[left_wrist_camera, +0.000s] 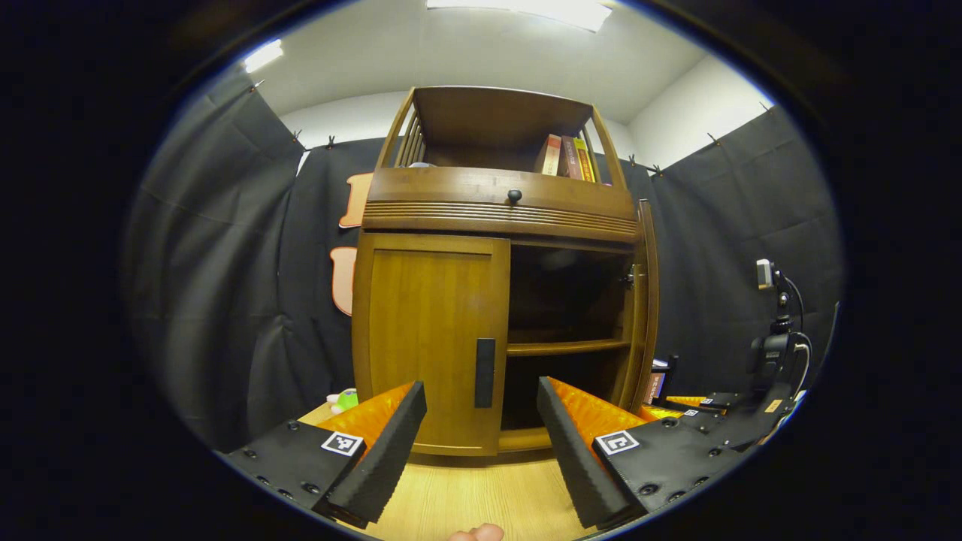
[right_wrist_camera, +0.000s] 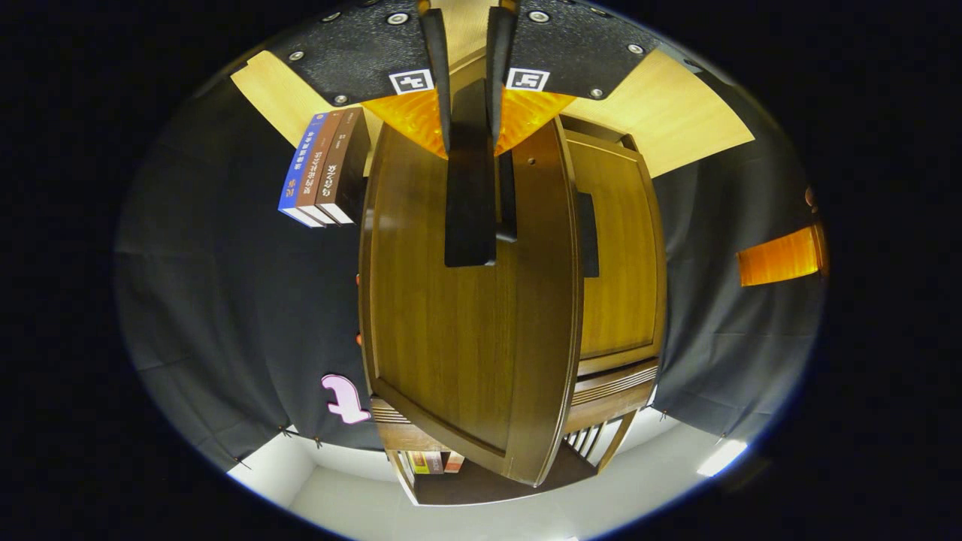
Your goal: Open the right door of the double-door shoe cabinet with the right hand, and open the left door with the left hand.
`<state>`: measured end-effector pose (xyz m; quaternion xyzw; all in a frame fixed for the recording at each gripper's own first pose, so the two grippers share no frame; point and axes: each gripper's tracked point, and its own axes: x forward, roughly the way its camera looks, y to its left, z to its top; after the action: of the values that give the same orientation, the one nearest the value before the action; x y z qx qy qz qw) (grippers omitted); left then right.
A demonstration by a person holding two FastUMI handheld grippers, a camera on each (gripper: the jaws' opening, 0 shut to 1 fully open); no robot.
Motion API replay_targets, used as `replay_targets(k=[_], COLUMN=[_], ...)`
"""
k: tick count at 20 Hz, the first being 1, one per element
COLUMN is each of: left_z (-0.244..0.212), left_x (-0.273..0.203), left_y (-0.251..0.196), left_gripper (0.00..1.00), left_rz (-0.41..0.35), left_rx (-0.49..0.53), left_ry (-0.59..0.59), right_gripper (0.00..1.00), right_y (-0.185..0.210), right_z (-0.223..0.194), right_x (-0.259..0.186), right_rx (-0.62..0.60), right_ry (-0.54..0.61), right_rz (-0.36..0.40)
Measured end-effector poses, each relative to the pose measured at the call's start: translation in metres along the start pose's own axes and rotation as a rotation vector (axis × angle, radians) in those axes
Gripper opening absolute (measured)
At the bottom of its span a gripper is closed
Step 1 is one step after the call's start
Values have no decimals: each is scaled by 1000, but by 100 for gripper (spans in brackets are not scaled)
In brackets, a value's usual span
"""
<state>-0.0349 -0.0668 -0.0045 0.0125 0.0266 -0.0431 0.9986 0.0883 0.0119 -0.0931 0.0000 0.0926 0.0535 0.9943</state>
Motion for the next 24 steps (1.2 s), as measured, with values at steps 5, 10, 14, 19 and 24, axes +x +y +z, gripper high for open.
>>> replay_targets(k=[5,10,14,19,24], left_z=[0,-3,-4,0,5], left_x=[2,4,9,7,7], left_y=[-10,-22,-30,-31,-20], left_gripper=[94,94,95,94,96], left_rz=[-23,-50,-76,-78,-51], left_rx=[2,1,-7,11,14], left_ry=[-10,-4,-2,-17,-28], right_gripper=[19,13,9,6,5], right_y=[-19,-50,-67,-78,-85], right_z=[-1,-6,-6,-6,-6], right_x=[-9,-18,-20,-21,-20], right_rx=[6,-6,39,63,64], right_ry=[6,23,10,2,4], right_rz=[-63,-159,-200,-168,-86])
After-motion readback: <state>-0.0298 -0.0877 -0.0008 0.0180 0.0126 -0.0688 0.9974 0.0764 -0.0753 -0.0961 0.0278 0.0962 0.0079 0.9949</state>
